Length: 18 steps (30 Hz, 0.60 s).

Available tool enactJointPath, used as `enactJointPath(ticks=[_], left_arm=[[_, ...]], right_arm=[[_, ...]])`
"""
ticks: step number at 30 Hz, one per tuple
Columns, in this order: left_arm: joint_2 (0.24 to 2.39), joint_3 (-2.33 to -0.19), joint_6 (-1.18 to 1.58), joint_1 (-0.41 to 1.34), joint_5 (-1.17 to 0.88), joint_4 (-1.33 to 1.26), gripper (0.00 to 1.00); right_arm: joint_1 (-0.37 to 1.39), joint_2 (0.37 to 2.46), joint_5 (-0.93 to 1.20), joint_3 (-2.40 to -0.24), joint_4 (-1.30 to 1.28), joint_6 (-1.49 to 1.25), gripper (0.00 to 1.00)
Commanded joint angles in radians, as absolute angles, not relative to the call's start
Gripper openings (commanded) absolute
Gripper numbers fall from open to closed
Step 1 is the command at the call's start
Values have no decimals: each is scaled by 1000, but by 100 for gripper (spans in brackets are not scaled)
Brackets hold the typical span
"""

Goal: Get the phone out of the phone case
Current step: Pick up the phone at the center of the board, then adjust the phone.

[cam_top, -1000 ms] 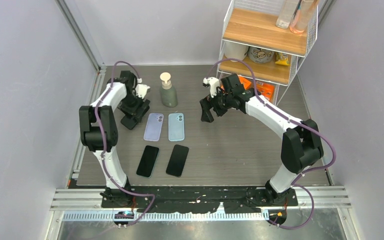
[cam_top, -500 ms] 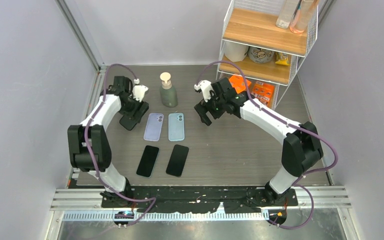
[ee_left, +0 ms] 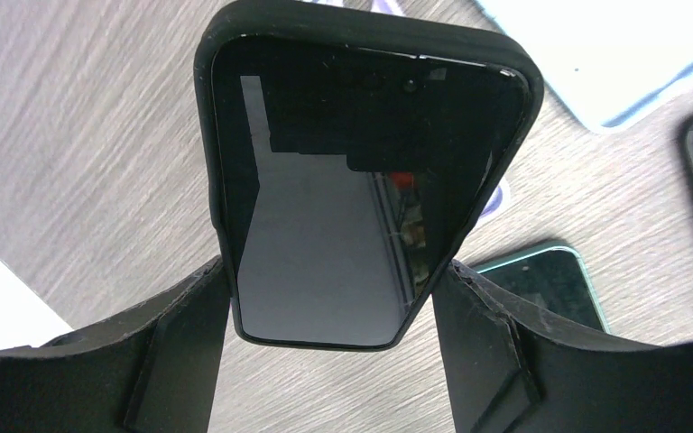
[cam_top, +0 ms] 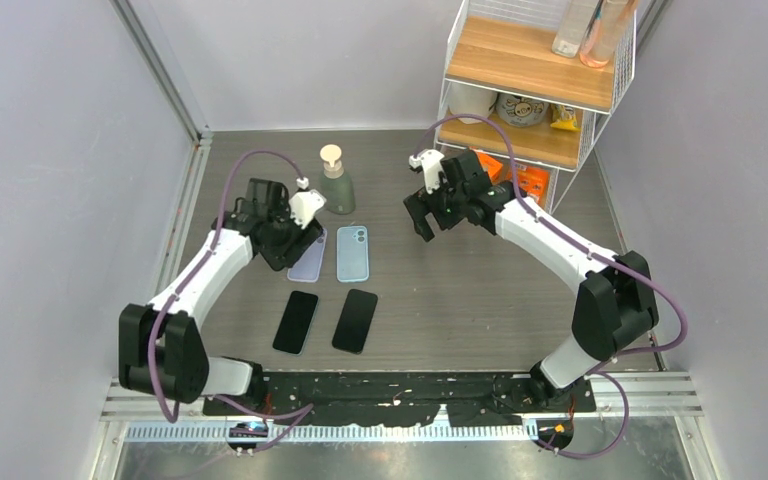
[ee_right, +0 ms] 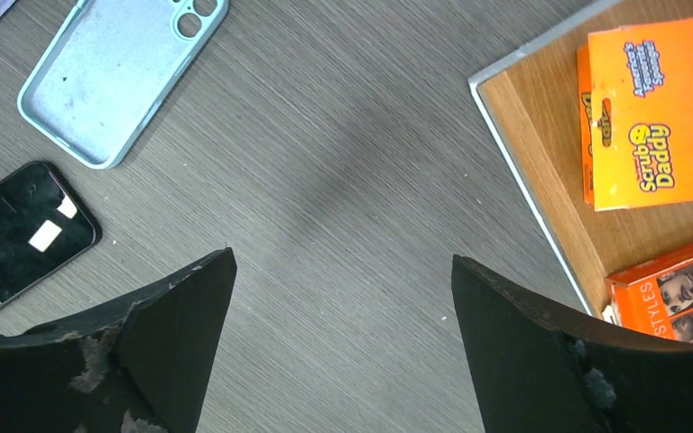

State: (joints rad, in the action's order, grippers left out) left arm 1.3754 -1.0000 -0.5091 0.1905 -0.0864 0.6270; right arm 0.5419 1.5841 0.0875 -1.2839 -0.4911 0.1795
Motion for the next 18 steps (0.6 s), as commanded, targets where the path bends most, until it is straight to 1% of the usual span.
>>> enactJointPath(ticks=[1,3,10,14,18], left_arm=[[1279,-994,-496,261,-73,541,0],[1255,-991,-485,313,-72,544,0],[1205,-1007,-447,478,-59,523,0],[1203,-1029,-437,562,-37,501,0],[1206,-1044,-426,642,-13,480,0]], right_arm=[[516,1529,210,-1285,-463,159,97],[516,1529,294,-1296,-471,168,96],[516,1531,625,-1313,-472,184,95],[515,1521,717,-1313,-444,154,96],[515,1496,755,-1300,-394,104,95]])
